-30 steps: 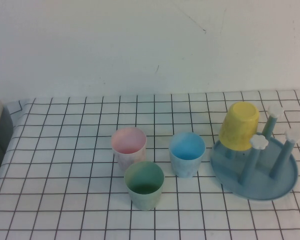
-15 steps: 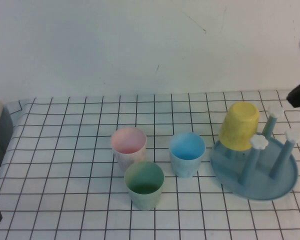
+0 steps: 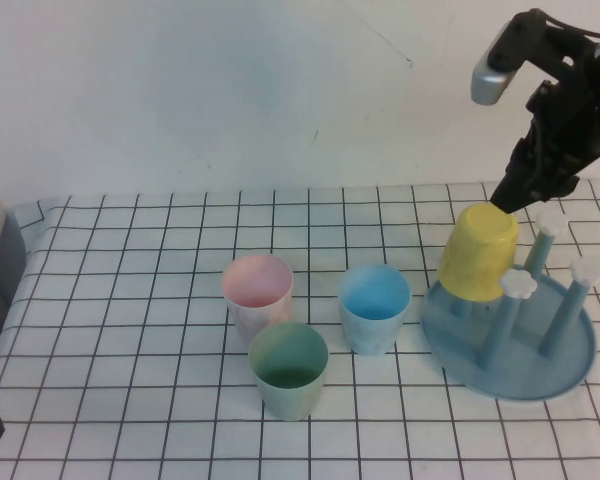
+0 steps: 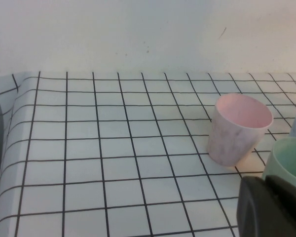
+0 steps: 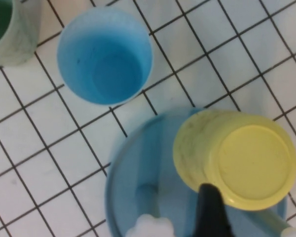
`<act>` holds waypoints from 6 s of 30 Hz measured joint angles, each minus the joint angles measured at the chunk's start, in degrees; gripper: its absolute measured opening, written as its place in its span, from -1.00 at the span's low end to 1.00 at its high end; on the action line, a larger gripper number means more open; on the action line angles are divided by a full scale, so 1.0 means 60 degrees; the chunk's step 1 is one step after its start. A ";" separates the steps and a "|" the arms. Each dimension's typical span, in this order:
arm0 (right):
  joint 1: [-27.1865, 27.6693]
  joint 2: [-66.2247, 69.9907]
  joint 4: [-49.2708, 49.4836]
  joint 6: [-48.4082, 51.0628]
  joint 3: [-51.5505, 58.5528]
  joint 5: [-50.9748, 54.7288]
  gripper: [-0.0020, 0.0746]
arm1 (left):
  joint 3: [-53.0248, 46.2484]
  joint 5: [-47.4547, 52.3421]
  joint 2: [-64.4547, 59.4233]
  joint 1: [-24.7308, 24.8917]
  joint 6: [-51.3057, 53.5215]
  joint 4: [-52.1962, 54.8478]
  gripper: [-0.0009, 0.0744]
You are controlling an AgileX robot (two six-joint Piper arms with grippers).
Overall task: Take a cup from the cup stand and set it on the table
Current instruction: Pick up the cup from the rack, then hand over the cup, then place the cup on the table
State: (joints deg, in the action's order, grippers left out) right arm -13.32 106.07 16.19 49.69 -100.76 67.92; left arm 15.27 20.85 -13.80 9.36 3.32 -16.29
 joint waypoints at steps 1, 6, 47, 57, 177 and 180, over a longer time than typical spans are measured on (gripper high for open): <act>0.0000 0.0023 0.0096 -0.0041 -0.0019 0.0000 0.11 | 0.0000 -0.0022 0.0000 0.0000 0.0000 0.0000 -0.99; -0.0023 0.0405 0.0257 -0.0062 -0.0035 -0.0090 0.69 | -0.0101 -0.0275 0.0000 0.0000 0.0000 0.0000 -0.99; -0.0023 0.0932 -0.0031 -0.0826 -0.2459 0.0461 0.46 | -0.0201 -0.0542 0.0000 0.0000 -0.0139 -0.0123 -0.99; -0.0023 -0.1456 0.1321 -0.1311 -0.2422 0.0461 0.46 | -0.0201 -0.0502 0.0000 0.0000 -0.1129 -0.6579 -0.98; -0.1948 -1.3811 -0.1075 -0.5613 0.9548 0.0456 -0.94 | 1.5999 0.5679 -1.8595 0.2899 0.2509 0.0218 -0.88; -0.1948 -1.3811 -0.1285 -0.5613 0.9548 0.0456 -0.94 | 1.6082 0.5834 -1.8592 0.2899 0.2509 0.0276 -0.58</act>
State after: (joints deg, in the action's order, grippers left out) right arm -25.00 23.20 8.48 16.01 -43.46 70.65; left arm 111.76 55.85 -125.35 26.76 18.37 -14.63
